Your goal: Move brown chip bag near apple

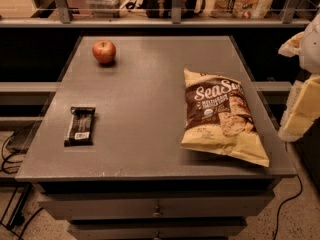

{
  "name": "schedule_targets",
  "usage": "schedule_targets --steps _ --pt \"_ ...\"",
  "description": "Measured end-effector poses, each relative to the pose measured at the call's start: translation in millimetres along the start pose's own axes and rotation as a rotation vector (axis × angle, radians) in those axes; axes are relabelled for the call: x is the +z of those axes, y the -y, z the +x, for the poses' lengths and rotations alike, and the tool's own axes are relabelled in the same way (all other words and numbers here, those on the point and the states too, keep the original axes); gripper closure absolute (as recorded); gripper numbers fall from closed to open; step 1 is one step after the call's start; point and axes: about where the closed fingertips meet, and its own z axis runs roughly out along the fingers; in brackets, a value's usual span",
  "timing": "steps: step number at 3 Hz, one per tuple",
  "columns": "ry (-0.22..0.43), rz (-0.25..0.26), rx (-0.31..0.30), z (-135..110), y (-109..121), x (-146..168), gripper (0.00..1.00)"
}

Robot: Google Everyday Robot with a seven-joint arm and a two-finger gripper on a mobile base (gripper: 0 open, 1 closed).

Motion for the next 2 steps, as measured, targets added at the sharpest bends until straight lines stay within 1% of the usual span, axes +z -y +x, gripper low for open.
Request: schedule_targets --steps 1,2 --pt "0.000 0.000 0.000 0 0 0 0.00" --pt "0.054 0.017 0.019 -2 17 8 0.00"
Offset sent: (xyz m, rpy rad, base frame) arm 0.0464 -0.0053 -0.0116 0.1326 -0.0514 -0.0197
